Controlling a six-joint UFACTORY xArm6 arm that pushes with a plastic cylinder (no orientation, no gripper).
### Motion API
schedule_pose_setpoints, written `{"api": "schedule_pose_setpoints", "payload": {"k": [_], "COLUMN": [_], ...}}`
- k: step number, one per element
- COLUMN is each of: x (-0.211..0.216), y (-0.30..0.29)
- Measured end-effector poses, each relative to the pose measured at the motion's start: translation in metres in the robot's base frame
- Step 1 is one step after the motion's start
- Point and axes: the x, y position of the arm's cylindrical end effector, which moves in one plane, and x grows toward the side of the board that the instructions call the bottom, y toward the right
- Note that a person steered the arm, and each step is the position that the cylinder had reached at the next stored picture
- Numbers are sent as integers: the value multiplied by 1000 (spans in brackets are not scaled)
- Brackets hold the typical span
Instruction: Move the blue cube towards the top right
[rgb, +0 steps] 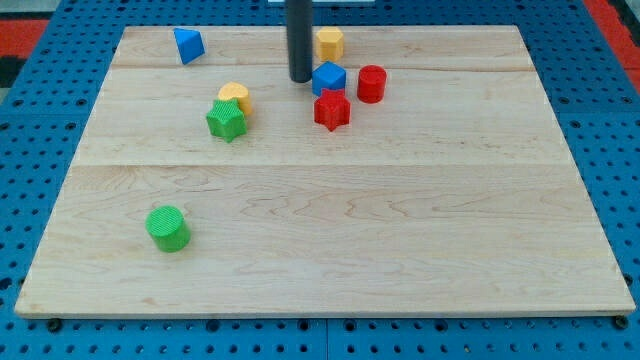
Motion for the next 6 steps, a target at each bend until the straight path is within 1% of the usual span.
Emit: {"api": "schedule_pose_setpoints", "payload": {"k": [1,2,3,5,6], "x": [27,24,-2,-22,-45], "y": [11,62,64,69,94]}}
